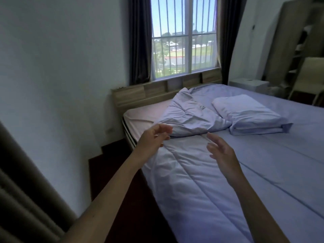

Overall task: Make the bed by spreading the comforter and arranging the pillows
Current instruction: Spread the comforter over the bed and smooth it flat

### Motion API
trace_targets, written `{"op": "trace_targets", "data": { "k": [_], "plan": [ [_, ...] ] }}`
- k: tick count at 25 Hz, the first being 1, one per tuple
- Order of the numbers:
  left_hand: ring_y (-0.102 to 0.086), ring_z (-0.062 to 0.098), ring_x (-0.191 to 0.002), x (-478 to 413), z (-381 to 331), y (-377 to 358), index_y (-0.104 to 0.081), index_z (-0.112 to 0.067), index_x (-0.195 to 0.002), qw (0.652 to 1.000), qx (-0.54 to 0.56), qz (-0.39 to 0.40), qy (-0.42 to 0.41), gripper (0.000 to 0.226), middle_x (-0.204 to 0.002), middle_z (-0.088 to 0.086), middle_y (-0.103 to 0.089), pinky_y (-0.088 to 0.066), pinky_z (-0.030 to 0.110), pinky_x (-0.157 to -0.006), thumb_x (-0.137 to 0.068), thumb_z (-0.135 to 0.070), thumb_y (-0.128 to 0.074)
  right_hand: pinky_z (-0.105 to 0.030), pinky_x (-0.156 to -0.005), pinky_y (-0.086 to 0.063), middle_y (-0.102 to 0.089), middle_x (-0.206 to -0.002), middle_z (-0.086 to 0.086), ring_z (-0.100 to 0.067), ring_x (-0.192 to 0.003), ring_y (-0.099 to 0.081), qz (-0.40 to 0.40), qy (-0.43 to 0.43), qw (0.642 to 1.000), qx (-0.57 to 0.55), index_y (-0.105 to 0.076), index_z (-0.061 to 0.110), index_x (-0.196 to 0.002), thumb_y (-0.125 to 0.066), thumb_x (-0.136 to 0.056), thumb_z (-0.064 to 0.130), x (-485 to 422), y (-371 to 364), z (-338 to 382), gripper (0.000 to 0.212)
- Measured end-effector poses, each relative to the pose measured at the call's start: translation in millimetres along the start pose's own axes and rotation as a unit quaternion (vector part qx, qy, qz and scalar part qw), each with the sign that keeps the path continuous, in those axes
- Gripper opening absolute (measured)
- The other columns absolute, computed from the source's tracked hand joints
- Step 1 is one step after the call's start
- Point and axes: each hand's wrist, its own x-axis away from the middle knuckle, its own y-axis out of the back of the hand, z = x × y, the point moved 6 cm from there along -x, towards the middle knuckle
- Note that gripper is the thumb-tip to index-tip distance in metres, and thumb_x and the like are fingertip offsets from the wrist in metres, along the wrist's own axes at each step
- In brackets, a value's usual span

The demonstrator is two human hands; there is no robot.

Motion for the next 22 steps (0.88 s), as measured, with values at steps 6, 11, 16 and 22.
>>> {"op": "trace_targets", "data": {
  "k": [6,11,16,22],
  "plan": [
    [-0.072,0.021,-0.107,-101.3,58.9,-4.2,-0.071,-0.017,-0.113,0.998,-0.002,0.061,0.006,0.021,-0.118,-0.003,-0.074,-0.052,0.033,-0.088,-0.101,-0.012,-0.055,-0.031,-0.102,-0.052,-0.067,-0.134,0.02,-0.004,-0.122,-0.064,-0.047,-0.007,0.999,0.011,-0.065,0.039,-0.136,-0.065,-0.098,0.018,-84.8,-16.3,-35.1,0.043],
    [-0.071,0.019,-0.106,-227.4,82.7,-7.1,-0.072,-0.017,-0.111,0.99,-0.057,0.125,0.013,0.024,-0.116,-0.006,-0.074,-0.055,0.034,-0.087,-0.101,-0.008,-0.052,-0.032,-0.096,-0.054,-0.072,-0.126,0.017,-0.011,-0.118,-0.068,-0.155,-0.012,0.988,-0.009,-0.07,0.035,-0.129,-0.066,-0.096,0.02,-203.7,-22.1,-89.1,0.036],
    [-0.072,0.017,-0.098,-328.4,109.0,14.5,-0.074,-0.018,-0.11,0.983,-0.107,0.146,0.006,0.023,-0.111,-0.005,-0.076,-0.053,0.031,-0.084,-0.099,-0.008,-0.056,-0.031,-0.102,-0.052,-0.074,-0.125,0.012,-0.008,-0.115,-0.069,-0.152,-0.02,0.988,-0.005,-0.068,0.028,-0.13,-0.066,-0.097,0.019,-277.5,-38.4,-112.7,0.035],
    [-0.069,0.011,-0.097,-411.6,229.9,-28.1,-0.072,-0.033,-0.109,0.932,-0.275,0.237,-0.01,0.025,-0.111,-0.013,-0.072,-0.052,0.026,-0.089,-0.092,-0.019,-0.062,-0.03,-0.101,-0.051,-0.074,-0.119,0.018,-0.006,-0.114,-0.068,-0.201,-0.093,0.974,0.048,-0.07,0.034,-0.123,-0.067,-0.096,0.026,-297.0,-38.9,-176.5,0.029]
  ]
}}
